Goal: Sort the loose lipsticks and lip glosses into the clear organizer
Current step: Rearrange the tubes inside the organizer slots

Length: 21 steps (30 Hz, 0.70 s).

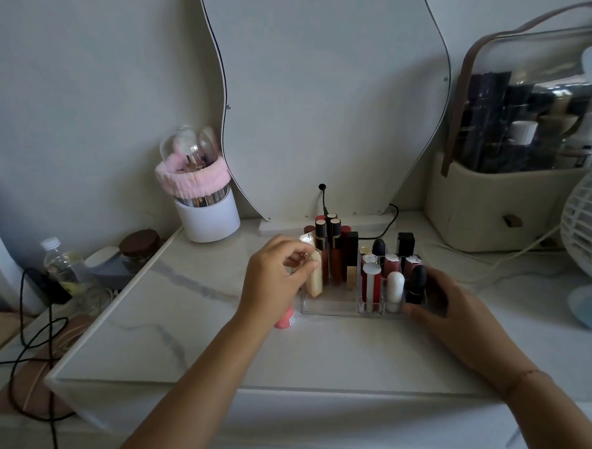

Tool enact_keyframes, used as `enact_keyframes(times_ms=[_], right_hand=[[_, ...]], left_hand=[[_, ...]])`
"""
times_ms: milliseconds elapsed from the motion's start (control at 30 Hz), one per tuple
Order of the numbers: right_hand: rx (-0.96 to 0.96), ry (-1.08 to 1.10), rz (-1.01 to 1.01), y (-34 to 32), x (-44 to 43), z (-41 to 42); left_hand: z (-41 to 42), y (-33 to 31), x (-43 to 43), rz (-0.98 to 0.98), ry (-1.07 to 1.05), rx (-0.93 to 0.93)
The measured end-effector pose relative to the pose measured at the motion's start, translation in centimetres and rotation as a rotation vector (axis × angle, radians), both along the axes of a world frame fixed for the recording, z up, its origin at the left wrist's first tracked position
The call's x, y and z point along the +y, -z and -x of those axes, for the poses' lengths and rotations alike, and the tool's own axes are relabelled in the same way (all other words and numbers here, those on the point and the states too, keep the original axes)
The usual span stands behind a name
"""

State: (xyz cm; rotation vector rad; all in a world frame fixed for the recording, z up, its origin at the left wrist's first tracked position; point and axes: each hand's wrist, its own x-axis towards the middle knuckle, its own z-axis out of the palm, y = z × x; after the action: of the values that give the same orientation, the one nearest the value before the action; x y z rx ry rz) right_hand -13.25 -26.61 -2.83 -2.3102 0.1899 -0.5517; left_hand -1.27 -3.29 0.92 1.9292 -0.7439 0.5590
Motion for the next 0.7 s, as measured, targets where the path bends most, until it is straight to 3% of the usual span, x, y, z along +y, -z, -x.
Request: enact_keyframes(times_ms=[700], right_hand=[[-0.008, -0.008, -0.007, 0.2, -0.1, -0.1]], left_hand=[[-0.9, 0.4, 1.7, -0.088, 0.035, -0.021]])
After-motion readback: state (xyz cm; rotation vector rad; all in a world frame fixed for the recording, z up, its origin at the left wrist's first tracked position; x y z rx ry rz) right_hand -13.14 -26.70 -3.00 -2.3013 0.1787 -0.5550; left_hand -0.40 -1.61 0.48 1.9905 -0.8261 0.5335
